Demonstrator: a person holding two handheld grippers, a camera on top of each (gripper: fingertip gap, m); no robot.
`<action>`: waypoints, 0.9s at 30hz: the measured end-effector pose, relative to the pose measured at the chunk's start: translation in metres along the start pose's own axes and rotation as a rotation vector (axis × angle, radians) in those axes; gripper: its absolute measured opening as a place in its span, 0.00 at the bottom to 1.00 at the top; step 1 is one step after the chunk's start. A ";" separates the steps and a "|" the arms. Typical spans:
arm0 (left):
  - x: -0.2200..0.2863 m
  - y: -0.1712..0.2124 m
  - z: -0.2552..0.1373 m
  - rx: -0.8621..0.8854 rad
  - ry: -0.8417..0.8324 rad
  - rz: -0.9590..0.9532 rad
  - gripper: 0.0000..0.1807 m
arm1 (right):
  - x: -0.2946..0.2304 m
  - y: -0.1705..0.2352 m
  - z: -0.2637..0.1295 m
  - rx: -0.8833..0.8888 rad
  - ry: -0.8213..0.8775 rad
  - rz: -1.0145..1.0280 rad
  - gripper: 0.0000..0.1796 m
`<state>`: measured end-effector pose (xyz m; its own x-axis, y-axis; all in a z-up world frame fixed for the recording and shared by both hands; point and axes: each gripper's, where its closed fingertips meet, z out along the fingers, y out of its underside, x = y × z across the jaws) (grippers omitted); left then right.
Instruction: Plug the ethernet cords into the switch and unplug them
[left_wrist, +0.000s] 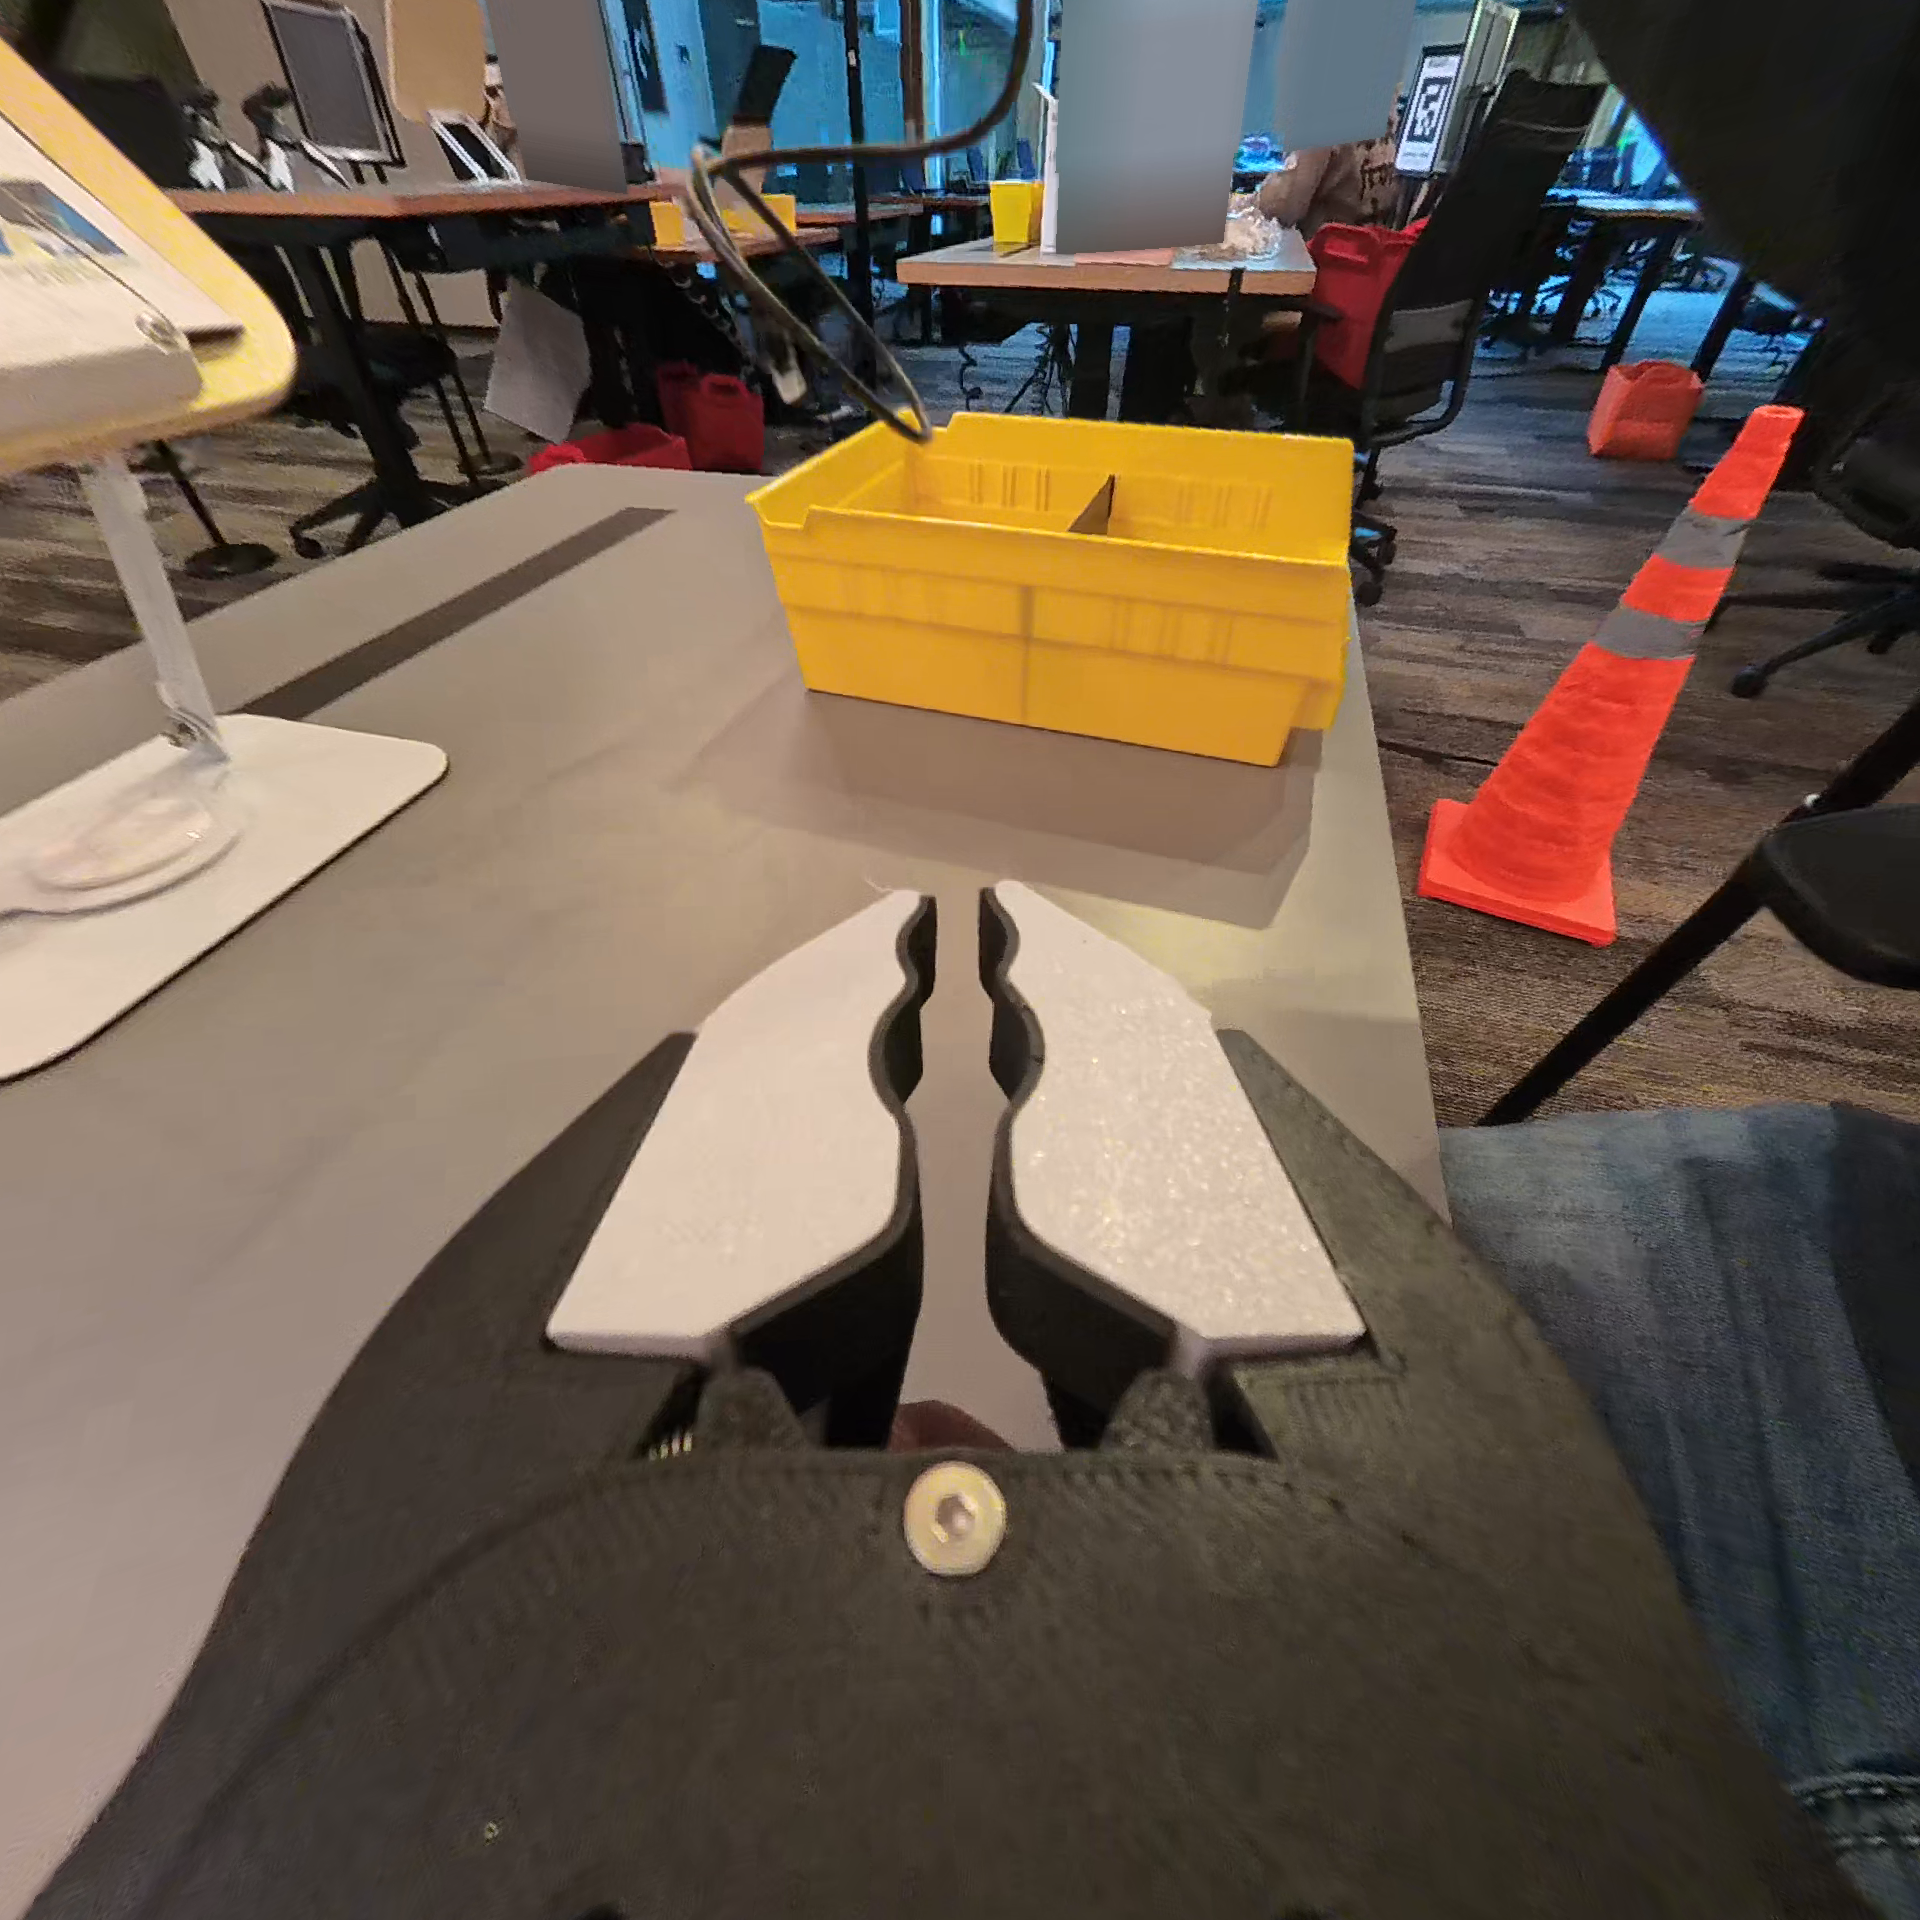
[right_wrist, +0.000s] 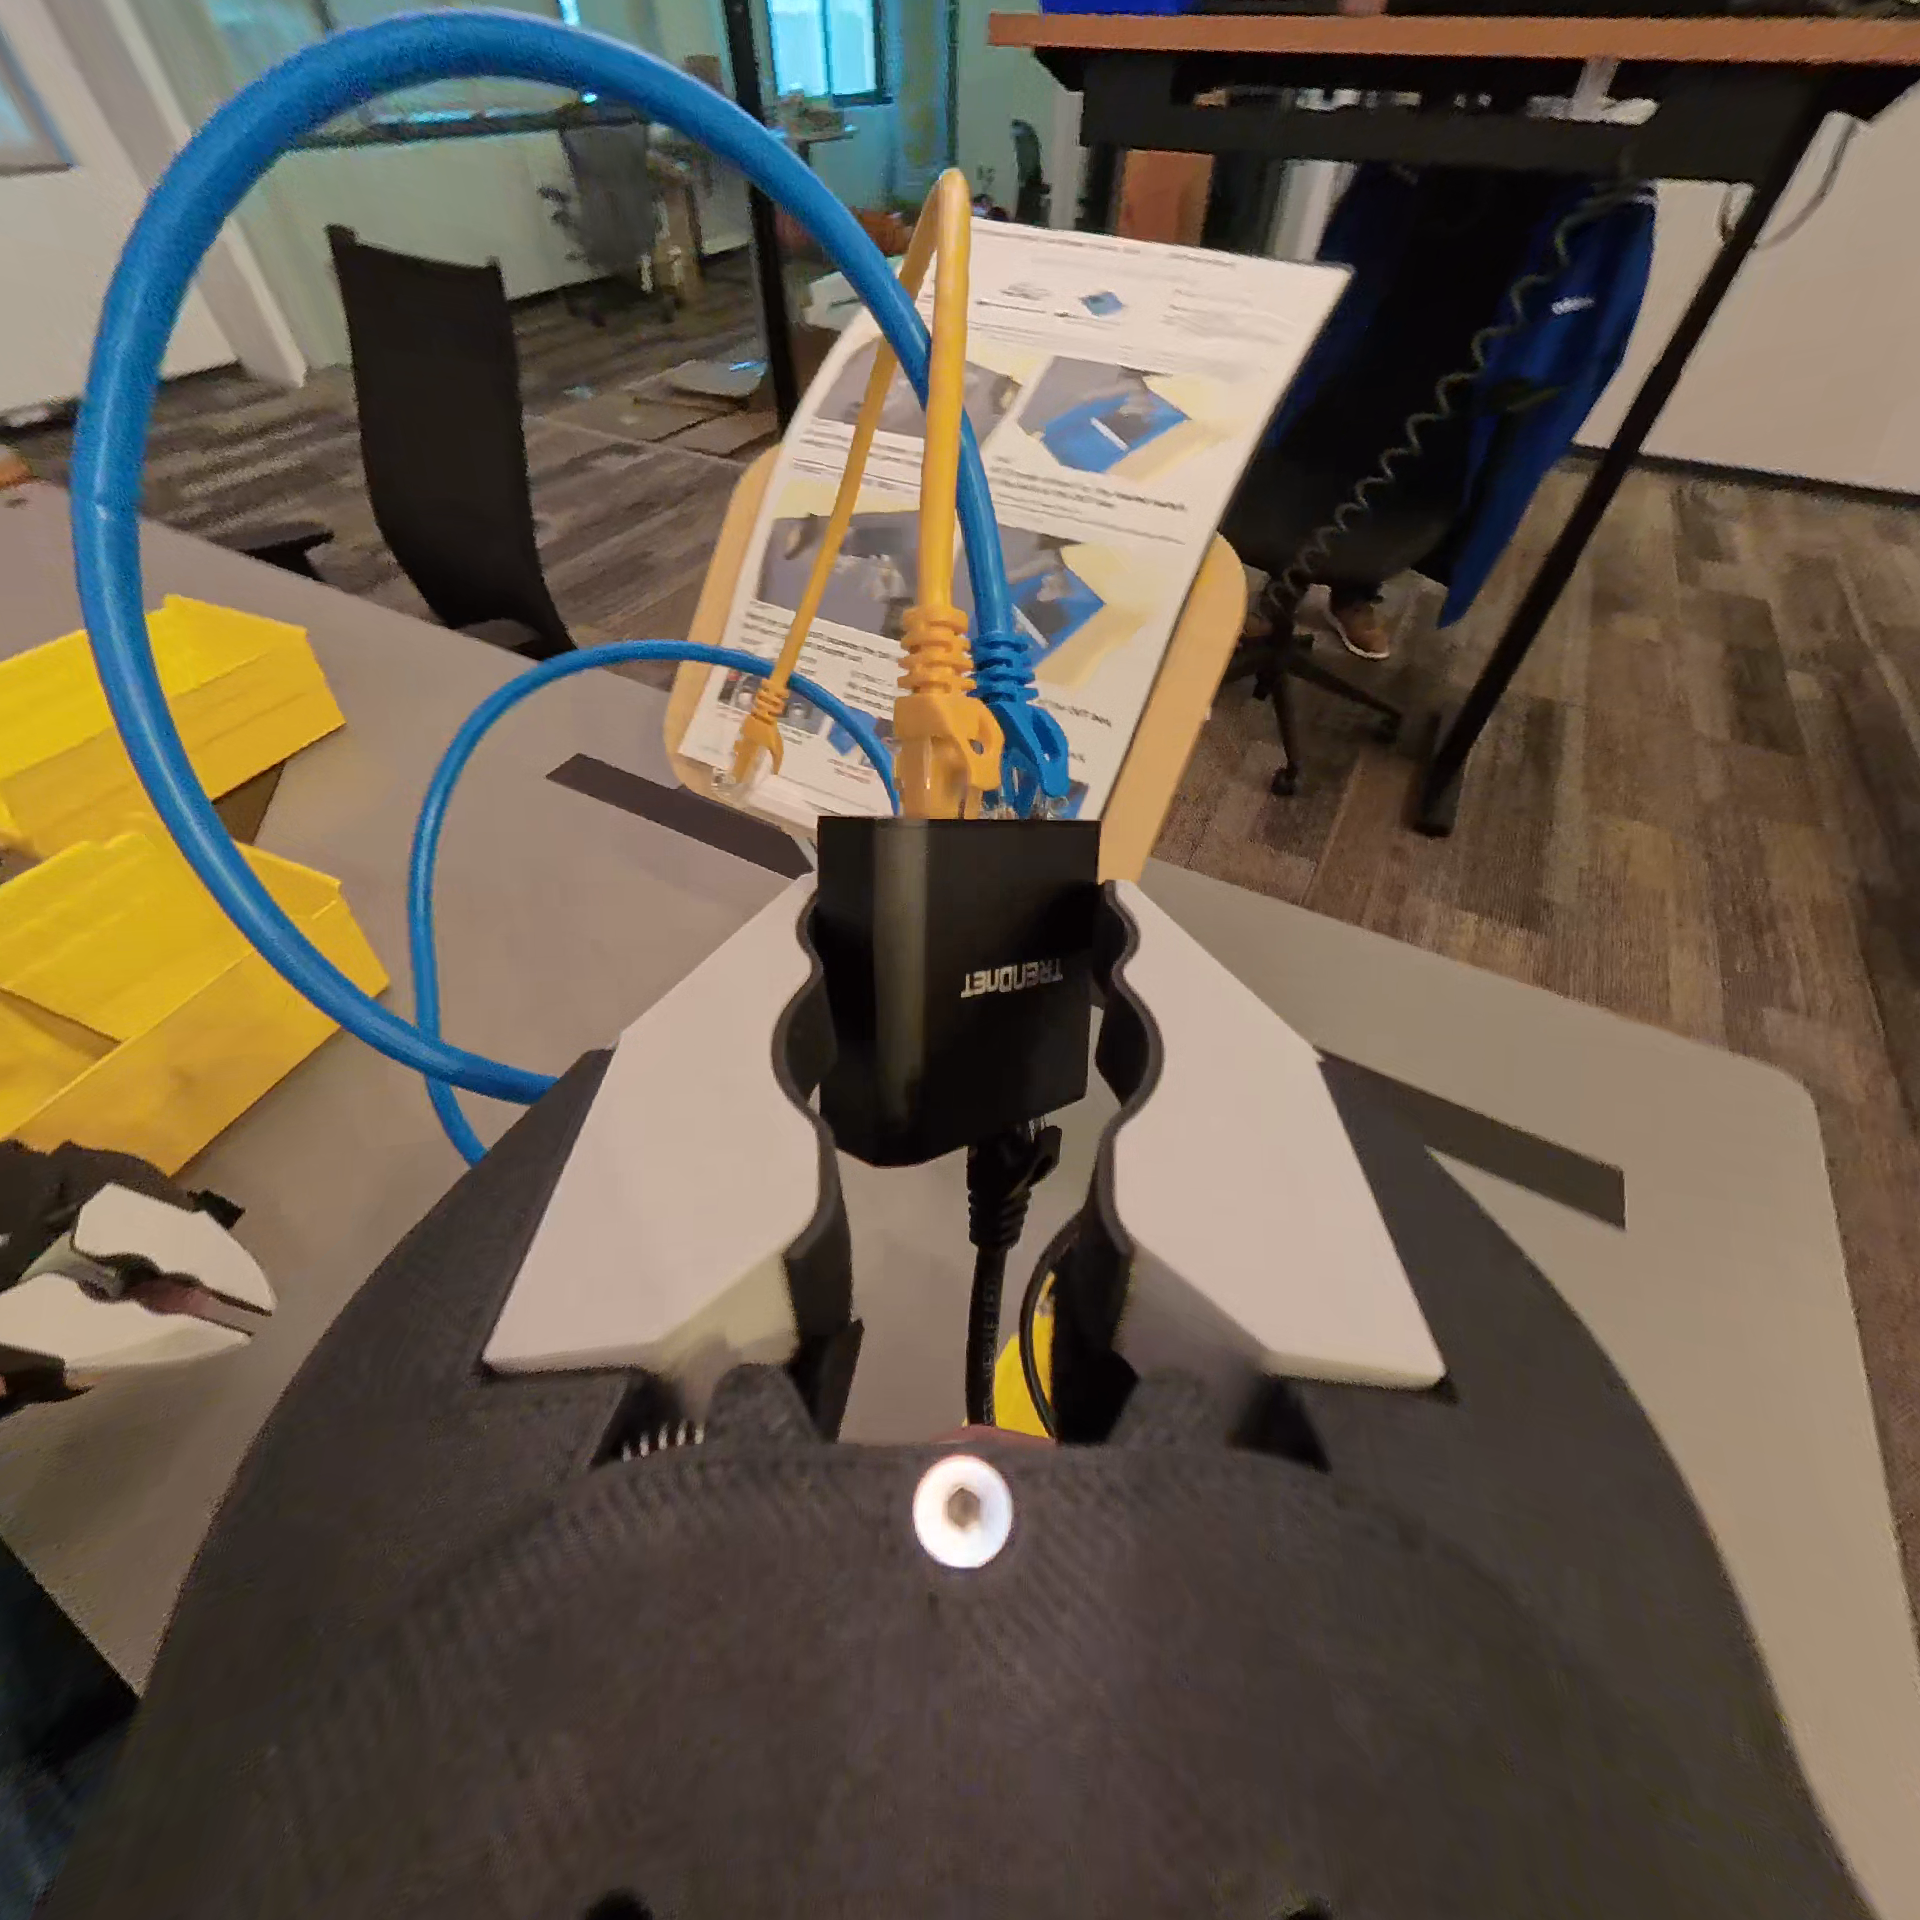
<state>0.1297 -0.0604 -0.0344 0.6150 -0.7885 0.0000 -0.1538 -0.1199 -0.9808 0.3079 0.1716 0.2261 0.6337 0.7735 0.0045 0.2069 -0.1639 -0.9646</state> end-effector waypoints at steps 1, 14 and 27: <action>0.000 0.002 0.002 -0.006 0.005 -0.004 0.04 | 0.007 0.010 -0.002 0.004 0.019 0.029 0.26; 0.003 0.022 0.018 -0.058 0.041 -0.017 0.05 | 0.100 0.150 -0.017 0.171 0.220 0.427 0.26; 0.003 0.040 0.029 -0.120 0.043 -0.016 0.05 | 0.122 0.244 0.003 0.011 0.317 0.419 0.26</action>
<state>0.1476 -0.0501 -0.0790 0.5849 -0.8107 0.0258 -0.2374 -0.2015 -0.9503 0.4339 0.2279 -0.0091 0.8552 0.4196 -0.3042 -0.1195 -0.4115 -0.9036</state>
